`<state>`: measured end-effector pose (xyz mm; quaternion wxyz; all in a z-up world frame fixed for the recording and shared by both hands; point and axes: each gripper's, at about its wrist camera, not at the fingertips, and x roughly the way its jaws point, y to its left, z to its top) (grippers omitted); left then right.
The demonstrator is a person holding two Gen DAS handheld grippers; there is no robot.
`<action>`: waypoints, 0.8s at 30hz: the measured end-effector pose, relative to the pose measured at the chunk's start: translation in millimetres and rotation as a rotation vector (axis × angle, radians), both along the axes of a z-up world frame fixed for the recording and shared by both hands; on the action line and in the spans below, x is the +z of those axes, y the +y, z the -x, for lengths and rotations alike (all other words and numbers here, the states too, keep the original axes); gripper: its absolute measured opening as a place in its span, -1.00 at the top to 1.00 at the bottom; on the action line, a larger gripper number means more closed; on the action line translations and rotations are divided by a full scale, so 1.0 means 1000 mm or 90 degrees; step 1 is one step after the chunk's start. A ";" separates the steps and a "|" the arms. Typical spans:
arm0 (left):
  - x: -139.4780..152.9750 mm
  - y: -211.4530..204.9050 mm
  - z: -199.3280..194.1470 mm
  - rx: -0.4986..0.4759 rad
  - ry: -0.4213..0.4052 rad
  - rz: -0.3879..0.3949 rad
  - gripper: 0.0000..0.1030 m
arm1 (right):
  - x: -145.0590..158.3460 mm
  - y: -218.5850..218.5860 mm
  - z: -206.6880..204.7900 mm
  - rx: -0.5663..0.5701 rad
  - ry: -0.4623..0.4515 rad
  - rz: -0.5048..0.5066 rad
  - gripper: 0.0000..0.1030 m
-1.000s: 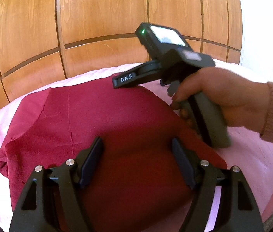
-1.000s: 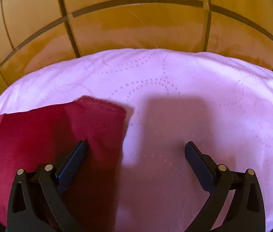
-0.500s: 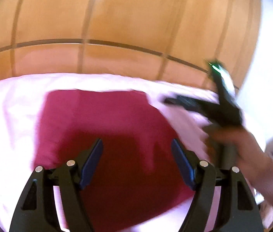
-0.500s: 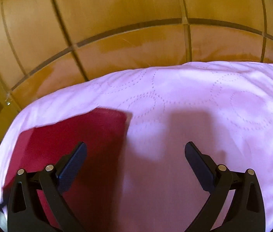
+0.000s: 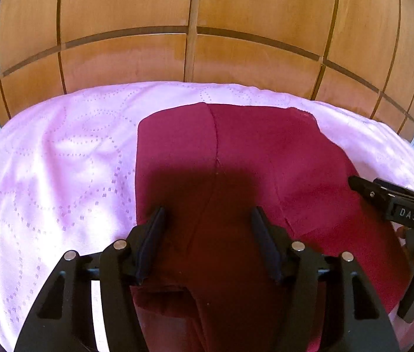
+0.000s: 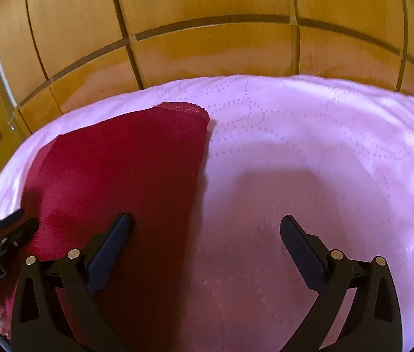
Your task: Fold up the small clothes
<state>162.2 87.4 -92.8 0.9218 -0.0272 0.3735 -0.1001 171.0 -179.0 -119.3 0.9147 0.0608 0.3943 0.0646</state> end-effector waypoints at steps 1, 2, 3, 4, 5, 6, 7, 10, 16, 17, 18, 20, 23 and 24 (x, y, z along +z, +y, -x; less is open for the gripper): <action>0.004 0.000 0.002 -0.001 0.001 0.012 -0.16 | 0.000 -0.004 -0.001 0.001 0.007 -0.016 -0.93; 0.010 0.004 0.005 -0.002 -0.001 0.034 -0.17 | 0.002 -0.007 0.000 -0.002 0.011 -0.030 -0.93; 0.017 0.009 0.009 -0.002 -0.006 0.062 -0.29 | 0.005 -0.009 0.002 -0.005 0.014 -0.040 -0.93; 0.020 0.014 0.008 0.003 -0.012 0.083 -0.58 | 0.008 -0.013 0.004 -0.009 0.016 -0.056 -0.93; 0.025 0.021 0.012 0.020 -0.022 0.102 -0.71 | 0.013 -0.018 0.009 -0.007 0.013 -0.088 -0.93; 0.028 0.027 0.015 0.034 -0.030 0.114 -0.80 | 0.016 -0.022 0.014 0.005 0.006 -0.125 -0.93; 0.030 0.037 0.017 0.048 -0.028 0.138 -0.80 | 0.018 -0.025 0.018 0.017 0.002 -0.153 -0.93; 0.020 0.056 0.010 0.075 0.030 0.202 -0.80 | 0.019 -0.031 0.028 0.035 0.021 -0.201 -0.93; -0.005 0.059 0.000 0.058 0.122 0.246 -0.78 | 0.006 -0.035 0.026 0.036 0.076 -0.284 -0.76; -0.008 0.057 0.000 0.050 0.133 0.248 -0.78 | 0.006 -0.033 0.027 0.037 0.079 -0.283 -0.73; -0.012 0.054 -0.001 0.041 0.142 0.244 -0.78 | 0.005 -0.030 0.027 0.043 0.081 -0.282 -0.66; -0.016 0.049 -0.003 0.035 0.152 0.227 -0.78 | 0.004 -0.025 0.027 0.055 0.088 -0.274 -0.65; -0.020 0.048 -0.006 0.026 0.156 0.227 -0.77 | 0.002 -0.020 0.027 0.065 0.099 -0.277 -0.45; -0.020 0.047 -0.008 0.021 0.159 0.231 -0.72 | -0.001 -0.019 0.025 0.069 0.105 -0.285 -0.42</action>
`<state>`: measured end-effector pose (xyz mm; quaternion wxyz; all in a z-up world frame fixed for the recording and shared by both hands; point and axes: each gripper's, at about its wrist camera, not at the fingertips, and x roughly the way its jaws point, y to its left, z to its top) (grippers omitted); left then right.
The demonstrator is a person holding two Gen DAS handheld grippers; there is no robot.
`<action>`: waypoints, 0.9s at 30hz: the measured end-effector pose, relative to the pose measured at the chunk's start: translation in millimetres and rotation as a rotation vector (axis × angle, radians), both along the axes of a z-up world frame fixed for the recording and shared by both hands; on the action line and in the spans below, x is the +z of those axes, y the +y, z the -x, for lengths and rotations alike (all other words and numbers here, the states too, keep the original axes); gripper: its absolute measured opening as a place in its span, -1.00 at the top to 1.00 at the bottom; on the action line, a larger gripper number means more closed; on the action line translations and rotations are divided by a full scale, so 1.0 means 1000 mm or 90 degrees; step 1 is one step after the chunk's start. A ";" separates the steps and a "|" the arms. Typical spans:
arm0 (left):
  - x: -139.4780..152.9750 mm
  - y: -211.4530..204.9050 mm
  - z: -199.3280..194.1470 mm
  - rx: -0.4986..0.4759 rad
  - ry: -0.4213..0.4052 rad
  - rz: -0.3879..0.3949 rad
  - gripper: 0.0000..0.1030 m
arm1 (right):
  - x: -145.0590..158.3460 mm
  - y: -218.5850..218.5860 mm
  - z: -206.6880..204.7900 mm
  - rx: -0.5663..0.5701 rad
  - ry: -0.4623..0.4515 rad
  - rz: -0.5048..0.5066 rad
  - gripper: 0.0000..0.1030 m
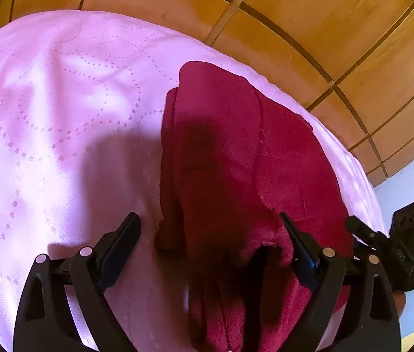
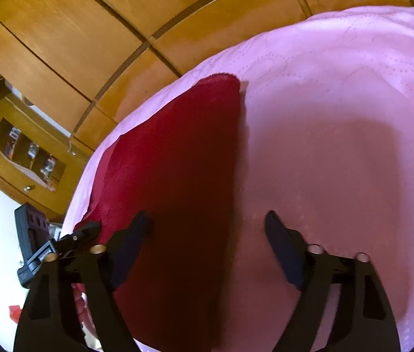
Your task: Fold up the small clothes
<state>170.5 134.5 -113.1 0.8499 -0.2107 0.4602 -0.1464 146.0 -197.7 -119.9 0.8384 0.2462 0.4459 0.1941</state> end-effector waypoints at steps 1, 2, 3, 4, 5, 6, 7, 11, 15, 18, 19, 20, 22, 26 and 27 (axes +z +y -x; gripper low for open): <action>0.000 -0.001 -0.002 -0.005 0.002 0.003 -0.62 | -0.002 0.000 -0.002 0.001 0.005 -0.008 -0.41; -0.001 -0.003 -0.005 -0.013 0.006 0.007 -0.56 | -0.004 0.000 -0.005 0.000 0.010 -0.023 -0.35; -0.002 -0.004 -0.007 -0.019 0.008 0.009 -0.49 | -0.006 0.000 -0.007 0.001 0.013 -0.038 -0.33; -0.002 -0.005 -0.009 -0.022 0.007 0.006 -0.46 | -0.007 -0.001 -0.009 0.001 0.016 -0.048 -0.33; -0.001 -0.006 -0.011 -0.028 0.004 0.001 -0.45 | -0.009 -0.001 -0.012 0.000 0.020 -0.060 -0.33; -0.001 -0.007 -0.014 -0.034 0.002 -0.001 -0.43 | -0.011 0.000 -0.015 0.002 0.023 -0.069 -0.33; -0.003 -0.008 -0.015 -0.037 0.003 0.001 -0.43 | -0.013 0.002 -0.019 0.008 0.028 -0.081 -0.33; -0.007 -0.013 -0.022 -0.040 0.004 0.009 -0.41 | -0.019 0.007 -0.030 0.018 0.034 -0.097 -0.31; -0.001 -0.031 -0.020 -0.058 -0.021 -0.045 -0.20 | -0.018 0.013 -0.033 0.014 0.027 -0.090 -0.13; 0.007 -0.032 -0.017 -0.057 -0.033 -0.036 0.01 | -0.011 0.014 -0.028 0.013 0.007 -0.075 -0.03; 0.010 -0.031 -0.015 -0.057 -0.039 -0.030 0.07 | -0.009 0.015 -0.027 0.014 0.000 -0.066 -0.01; 0.013 -0.032 -0.012 -0.059 -0.049 -0.025 0.10 | -0.006 0.016 -0.024 0.013 -0.009 -0.059 0.01; 0.020 -0.032 -0.005 -0.064 -0.068 -0.016 0.16 | 0.002 0.017 -0.020 0.015 -0.028 -0.046 0.03; 0.032 -0.042 0.008 -0.079 -0.103 -0.001 0.20 | 0.022 0.024 -0.009 0.033 -0.085 -0.008 0.04; 0.035 -0.045 0.009 -0.084 -0.107 -0.002 0.21 | 0.028 0.024 -0.006 0.035 -0.098 0.000 0.04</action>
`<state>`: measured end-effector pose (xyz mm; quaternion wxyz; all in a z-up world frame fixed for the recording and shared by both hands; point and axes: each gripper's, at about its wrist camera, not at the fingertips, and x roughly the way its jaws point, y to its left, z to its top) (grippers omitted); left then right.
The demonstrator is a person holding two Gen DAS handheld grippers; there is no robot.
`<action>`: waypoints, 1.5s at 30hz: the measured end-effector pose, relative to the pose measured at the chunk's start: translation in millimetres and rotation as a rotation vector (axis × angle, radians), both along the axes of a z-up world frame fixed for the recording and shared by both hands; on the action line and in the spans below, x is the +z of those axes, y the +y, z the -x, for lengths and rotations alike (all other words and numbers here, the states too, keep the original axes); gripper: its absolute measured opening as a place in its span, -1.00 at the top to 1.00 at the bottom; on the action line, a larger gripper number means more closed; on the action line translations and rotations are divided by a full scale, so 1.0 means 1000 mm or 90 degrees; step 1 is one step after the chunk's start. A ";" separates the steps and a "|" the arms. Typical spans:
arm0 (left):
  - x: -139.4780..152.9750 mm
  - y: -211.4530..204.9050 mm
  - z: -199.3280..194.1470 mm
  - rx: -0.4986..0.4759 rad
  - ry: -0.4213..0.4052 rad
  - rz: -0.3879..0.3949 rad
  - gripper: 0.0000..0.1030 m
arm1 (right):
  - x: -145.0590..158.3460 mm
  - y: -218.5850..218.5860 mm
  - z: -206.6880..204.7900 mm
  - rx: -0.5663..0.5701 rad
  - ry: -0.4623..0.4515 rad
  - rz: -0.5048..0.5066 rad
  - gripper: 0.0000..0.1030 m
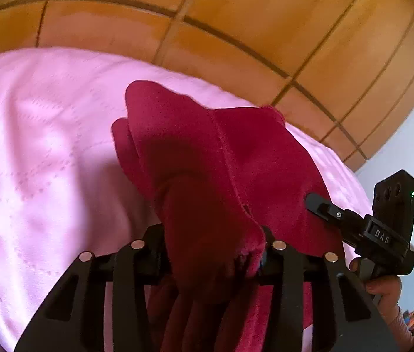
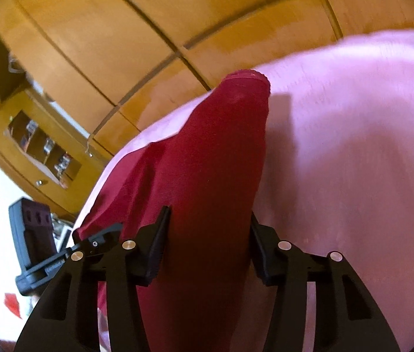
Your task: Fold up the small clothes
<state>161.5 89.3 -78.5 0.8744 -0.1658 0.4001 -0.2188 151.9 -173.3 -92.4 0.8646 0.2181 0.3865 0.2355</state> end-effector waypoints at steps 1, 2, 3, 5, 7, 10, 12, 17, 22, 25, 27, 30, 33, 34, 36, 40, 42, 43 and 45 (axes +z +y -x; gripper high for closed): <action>0.004 -0.007 0.001 -0.011 -0.008 -0.003 0.21 | 0.005 0.000 0.002 -0.001 -0.013 0.006 0.04; 0.007 -0.014 0.002 -0.020 -0.014 -0.006 0.21 | 0.009 -0.002 0.003 -0.003 -0.022 0.008 0.05; 0.009 -0.019 0.002 -0.026 -0.019 -0.010 0.22 | 0.012 -0.005 0.004 -0.006 -0.028 0.008 0.05; 0.015 -0.031 0.001 -0.037 -0.028 -0.009 0.22 | 0.019 -0.014 0.007 -0.018 -0.039 0.008 0.05; 0.019 -0.038 -0.002 -0.047 -0.031 -0.001 0.22 | 0.021 -0.025 0.011 -0.031 -0.048 0.010 0.06; 0.025 -0.058 -0.008 -0.069 -0.040 -0.006 0.22 | 0.023 -0.043 0.016 -0.057 -0.059 0.011 0.06; 0.030 -0.077 -0.015 -0.085 -0.046 -0.012 0.22 | 0.024 -0.056 0.016 -0.077 -0.061 0.006 0.06; 0.040 -0.113 -0.032 -0.124 -0.057 -0.015 0.22 | 0.029 -0.090 0.019 -0.126 -0.074 0.002 0.06; 0.048 -0.160 -0.048 -0.169 -0.079 -0.029 0.22 | 0.039 -0.129 0.021 -0.176 -0.101 0.029 0.06; 0.049 -0.187 -0.058 -0.192 -0.087 -0.034 0.22 | 0.041 -0.149 0.022 -0.200 -0.110 0.042 0.06; 0.048 -0.209 -0.066 -0.209 -0.095 -0.043 0.22 | 0.041 -0.164 0.018 -0.216 -0.115 0.055 0.06; 0.046 -0.236 -0.074 -0.227 -0.100 -0.055 0.22 | 0.037 -0.186 0.007 -0.237 -0.119 0.083 0.06; 0.037 -0.266 -0.088 -0.238 -0.098 -0.067 0.22 | 0.029 -0.205 0.005 -0.256 -0.114 0.105 0.06; 0.033 -0.273 -0.091 -0.239 -0.097 -0.072 0.21 | 0.025 -0.212 0.003 -0.262 -0.110 0.108 0.06; 0.023 -0.287 -0.098 -0.236 -0.094 -0.091 0.19 | 0.014 -0.224 -0.004 -0.275 -0.090 0.115 0.06; 0.005 -0.292 -0.111 -0.196 -0.093 -0.130 0.02 | -0.011 -0.240 -0.014 -0.306 -0.047 0.121 0.06; -0.004 -0.280 -0.116 -0.196 -0.074 -0.106 -0.07 | -0.026 -0.246 -0.013 -0.319 -0.037 0.101 0.00; -0.005 -0.277 -0.115 -0.197 -0.073 -0.100 -0.11 | -0.027 -0.248 -0.010 -0.321 -0.037 0.092 -0.04; -0.007 -0.275 -0.113 -0.200 -0.075 -0.097 -0.14 | -0.028 -0.249 -0.009 -0.331 -0.032 0.095 -0.18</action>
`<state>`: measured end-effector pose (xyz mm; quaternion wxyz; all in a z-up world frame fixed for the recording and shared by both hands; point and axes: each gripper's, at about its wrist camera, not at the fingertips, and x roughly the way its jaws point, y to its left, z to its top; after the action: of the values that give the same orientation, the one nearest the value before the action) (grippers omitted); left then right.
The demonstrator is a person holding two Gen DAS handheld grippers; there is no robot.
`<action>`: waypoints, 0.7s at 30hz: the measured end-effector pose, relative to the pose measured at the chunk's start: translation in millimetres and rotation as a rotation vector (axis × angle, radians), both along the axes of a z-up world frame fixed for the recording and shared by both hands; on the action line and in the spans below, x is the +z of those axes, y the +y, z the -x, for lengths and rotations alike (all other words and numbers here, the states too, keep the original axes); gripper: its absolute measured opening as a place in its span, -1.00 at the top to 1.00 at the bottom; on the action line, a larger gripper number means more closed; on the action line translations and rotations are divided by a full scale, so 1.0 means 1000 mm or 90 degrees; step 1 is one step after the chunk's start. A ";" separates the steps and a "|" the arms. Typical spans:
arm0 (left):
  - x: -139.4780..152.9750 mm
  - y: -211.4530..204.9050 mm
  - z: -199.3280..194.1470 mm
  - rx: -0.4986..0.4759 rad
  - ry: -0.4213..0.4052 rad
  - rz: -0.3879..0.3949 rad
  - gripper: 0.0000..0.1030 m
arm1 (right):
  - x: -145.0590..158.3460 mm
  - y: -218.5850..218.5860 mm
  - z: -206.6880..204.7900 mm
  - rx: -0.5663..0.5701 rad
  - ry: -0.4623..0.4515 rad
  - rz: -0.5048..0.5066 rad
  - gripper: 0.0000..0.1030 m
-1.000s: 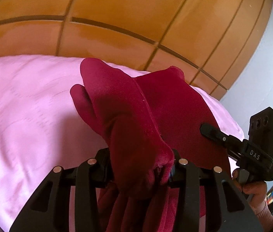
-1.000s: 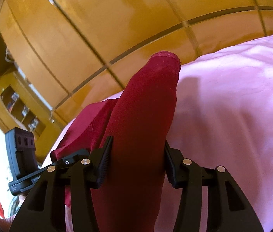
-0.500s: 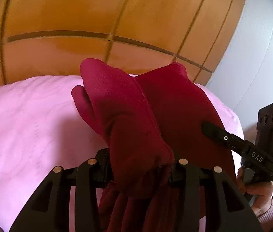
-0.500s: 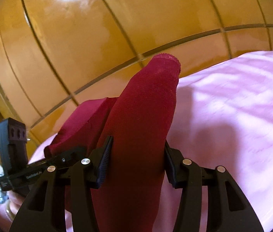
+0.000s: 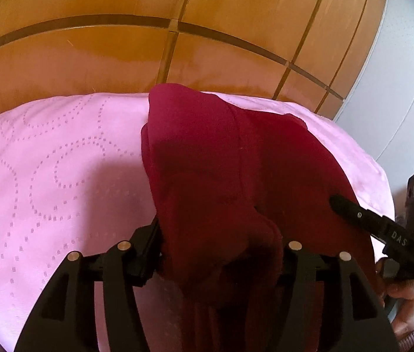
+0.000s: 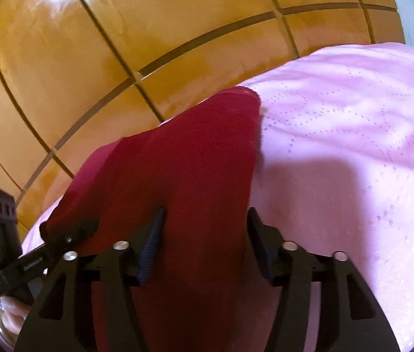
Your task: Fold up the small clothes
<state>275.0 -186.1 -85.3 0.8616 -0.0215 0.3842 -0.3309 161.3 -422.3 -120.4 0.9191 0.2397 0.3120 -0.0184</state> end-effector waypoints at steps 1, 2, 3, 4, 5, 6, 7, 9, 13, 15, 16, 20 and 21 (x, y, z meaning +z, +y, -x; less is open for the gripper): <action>0.000 0.000 0.001 0.000 -0.005 -0.003 -0.17 | 0.000 0.001 0.000 -0.002 0.002 0.008 -0.18; 0.000 0.000 0.002 0.003 -0.008 -0.007 -0.19 | 0.001 0.002 0.000 -0.004 0.002 0.013 -0.22; 0.000 0.000 0.003 0.005 -0.009 -0.009 -0.21 | 0.001 0.003 0.001 -0.009 0.004 0.019 -0.27; 0.000 -0.001 0.002 0.008 -0.010 -0.009 -0.22 | 0.001 0.005 0.003 -0.013 0.005 0.024 -0.28; 0.000 0.000 0.004 0.012 -0.010 -0.010 -0.23 | 0.002 0.006 0.004 -0.014 0.005 0.027 -0.28; 0.001 0.000 0.005 0.014 -0.010 -0.010 -0.23 | 0.001 0.006 0.004 -0.016 0.004 0.030 -0.28; 0.003 0.001 0.008 0.017 -0.010 -0.009 -0.23 | 0.002 0.008 0.005 -0.019 0.004 0.036 -0.30; 0.006 0.006 0.016 0.021 -0.014 -0.006 -0.22 | 0.004 0.008 0.005 -0.033 0.005 0.052 -0.43; 0.014 0.022 0.031 0.028 -0.010 0.020 -0.18 | 0.012 0.011 0.012 -0.055 0.011 0.074 -0.47; 0.015 0.028 0.036 0.031 -0.002 0.032 -0.18 | 0.017 0.016 0.019 -0.062 0.010 0.094 -0.51; 0.015 0.031 0.040 0.031 0.001 0.038 -0.17 | 0.018 0.018 0.021 -0.064 0.011 0.101 -0.51; 0.011 0.032 0.045 0.032 0.000 0.005 0.02 | 0.025 0.025 0.040 -0.072 0.017 0.104 -0.51; 0.009 0.033 0.045 0.032 0.001 0.001 0.08 | 0.027 0.025 0.044 -0.074 0.018 0.105 -0.51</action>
<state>230.1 -153.5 -76.0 0.8694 -0.0322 0.3841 -0.3091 117.6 -397.2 -93.6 0.9287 0.1806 0.3078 -0.1005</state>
